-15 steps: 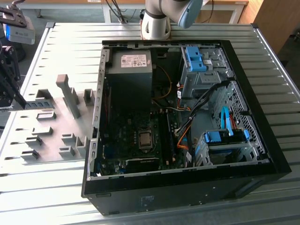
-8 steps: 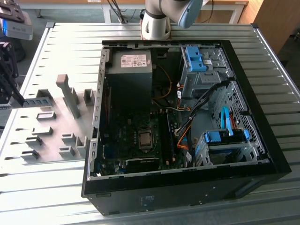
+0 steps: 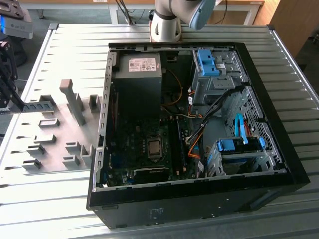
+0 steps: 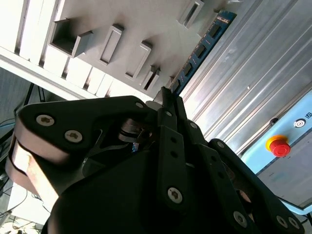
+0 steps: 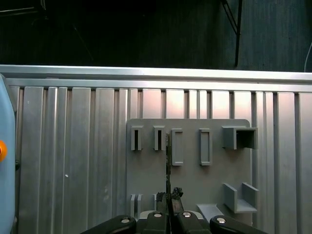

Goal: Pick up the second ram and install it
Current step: 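Pick up the second ram and move it above second insertion slot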

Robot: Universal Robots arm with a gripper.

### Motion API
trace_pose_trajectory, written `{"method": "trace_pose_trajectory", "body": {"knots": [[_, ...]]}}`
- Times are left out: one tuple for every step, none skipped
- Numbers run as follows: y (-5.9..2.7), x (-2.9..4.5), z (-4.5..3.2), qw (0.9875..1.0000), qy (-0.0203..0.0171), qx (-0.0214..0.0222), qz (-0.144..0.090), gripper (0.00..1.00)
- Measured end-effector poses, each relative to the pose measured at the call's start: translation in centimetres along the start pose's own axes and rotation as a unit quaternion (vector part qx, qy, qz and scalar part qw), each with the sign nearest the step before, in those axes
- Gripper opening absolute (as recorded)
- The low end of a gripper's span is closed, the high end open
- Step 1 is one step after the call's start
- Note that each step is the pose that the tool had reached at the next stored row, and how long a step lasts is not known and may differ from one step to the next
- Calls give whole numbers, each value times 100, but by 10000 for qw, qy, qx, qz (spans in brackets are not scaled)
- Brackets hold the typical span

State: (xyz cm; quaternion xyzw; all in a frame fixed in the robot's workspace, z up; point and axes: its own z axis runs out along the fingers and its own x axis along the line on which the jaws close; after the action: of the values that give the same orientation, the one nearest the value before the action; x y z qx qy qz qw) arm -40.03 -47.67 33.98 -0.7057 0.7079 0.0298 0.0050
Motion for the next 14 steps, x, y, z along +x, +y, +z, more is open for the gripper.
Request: {"method": "trace_pose_trajectory", "body": {"knots": [[0,0,-1,10000,1,-1,0,14],[0,0,-1,10000,1,-1,0,14],[0,0,-2,10000,1,-1,0,14],[0,0,-2,10000,1,-1,0,14],[0,0,-2,10000,1,-1,0,14],[0,0,-2,10000,1,-1,0,14],[0,0,-2,10000,1,-1,0,14],[-1,0,-3,10000,1,-1,0,14],[0,0,-5,10000,1,-1,0,14],[0,0,-11,10000,2,-3,0,14],[0,-1,-21,10000,3,-3,0,14],[0,-2,-28,10000,1,-2,0,14],[1,-2,-36,10000,1,-1,0,14],[1,-2,-45,10000,1,-2,0,14]]}}
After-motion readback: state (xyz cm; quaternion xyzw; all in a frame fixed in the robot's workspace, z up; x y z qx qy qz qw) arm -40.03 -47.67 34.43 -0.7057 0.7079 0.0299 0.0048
